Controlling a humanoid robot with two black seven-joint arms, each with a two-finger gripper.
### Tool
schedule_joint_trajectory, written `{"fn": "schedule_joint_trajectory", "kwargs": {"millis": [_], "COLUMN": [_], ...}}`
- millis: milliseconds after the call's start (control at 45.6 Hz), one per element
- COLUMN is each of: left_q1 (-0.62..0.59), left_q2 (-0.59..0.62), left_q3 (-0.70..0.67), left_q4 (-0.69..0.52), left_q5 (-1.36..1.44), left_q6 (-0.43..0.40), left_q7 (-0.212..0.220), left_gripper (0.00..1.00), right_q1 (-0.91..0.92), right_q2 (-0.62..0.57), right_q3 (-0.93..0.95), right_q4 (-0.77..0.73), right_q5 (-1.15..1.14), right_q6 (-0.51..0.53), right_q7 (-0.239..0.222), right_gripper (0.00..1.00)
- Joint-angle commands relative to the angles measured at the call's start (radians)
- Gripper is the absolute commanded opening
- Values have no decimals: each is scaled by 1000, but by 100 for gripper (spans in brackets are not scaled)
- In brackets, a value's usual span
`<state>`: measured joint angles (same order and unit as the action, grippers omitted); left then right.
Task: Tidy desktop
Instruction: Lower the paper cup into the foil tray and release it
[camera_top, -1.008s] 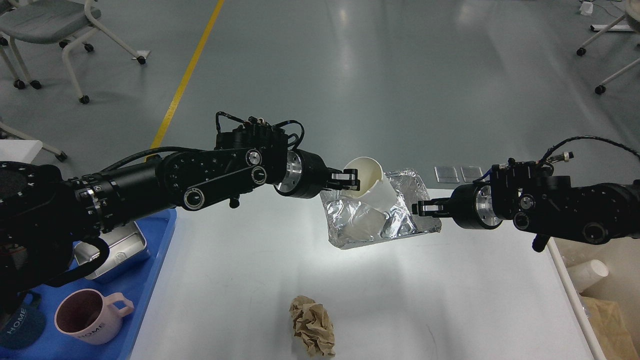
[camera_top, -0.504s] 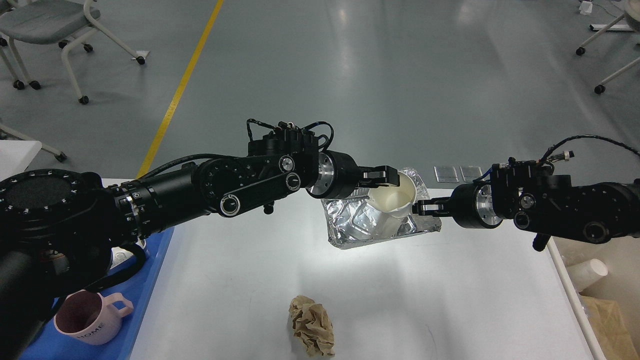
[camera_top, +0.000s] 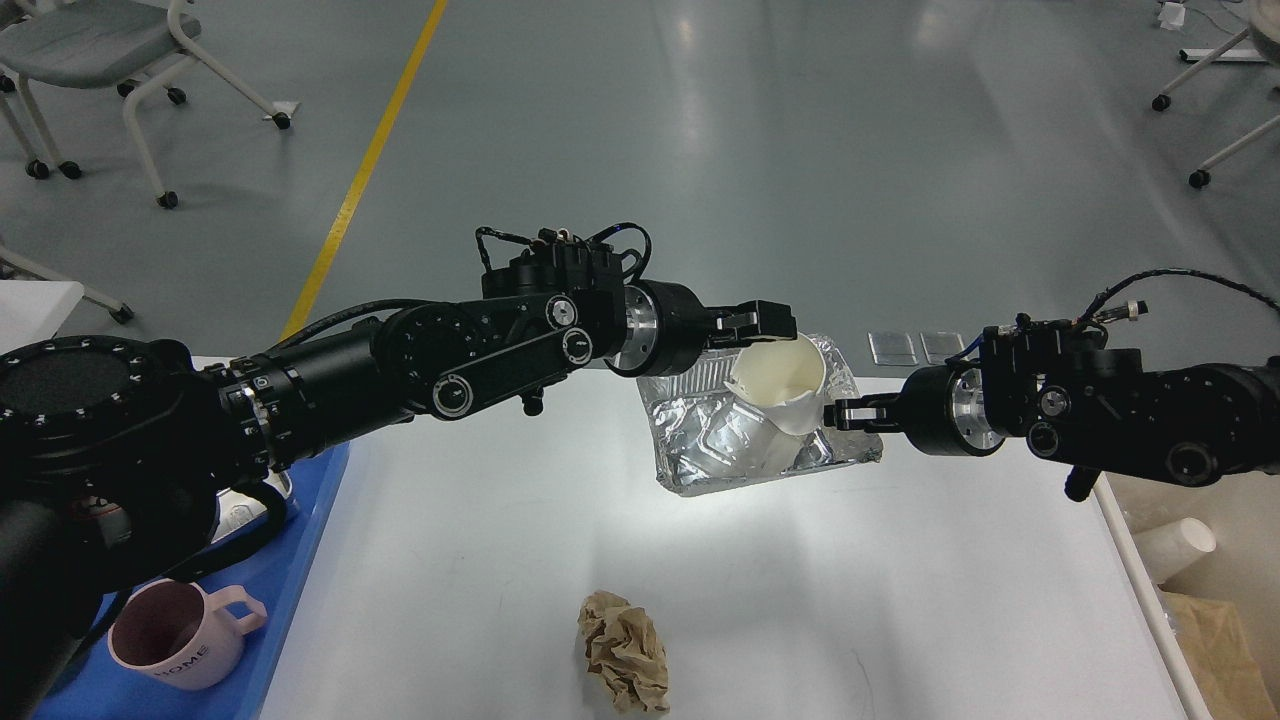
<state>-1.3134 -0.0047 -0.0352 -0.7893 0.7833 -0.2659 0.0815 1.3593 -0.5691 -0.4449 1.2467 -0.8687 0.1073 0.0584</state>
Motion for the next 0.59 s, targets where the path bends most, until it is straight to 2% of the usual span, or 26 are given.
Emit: {"fn": "schedule_joint_trajectory", "kwargs": {"millis": [0, 241, 570], "left_q1": [0, 6, -4], "left_q2": [-17, -58, -52], "left_q3": [0, 0, -6], "left_q4": [30, 104, 116], "left_q5": [-18, -61, -102], "left_q6": [25, 97, 105], "left_q7": [0, 14, 14], "left_gripper": [69, 69, 69], "right_q1": [0, 0, 0], "right_q2": [0, 2, -1], "right_q3": [2, 2, 0], "right_q4": [0, 0, 0], "right_q5": [1, 1, 1], "right_q6": [-1, -1, -1], "right_q7": [0, 0, 0], "right_gripper": [0, 0, 0]}}
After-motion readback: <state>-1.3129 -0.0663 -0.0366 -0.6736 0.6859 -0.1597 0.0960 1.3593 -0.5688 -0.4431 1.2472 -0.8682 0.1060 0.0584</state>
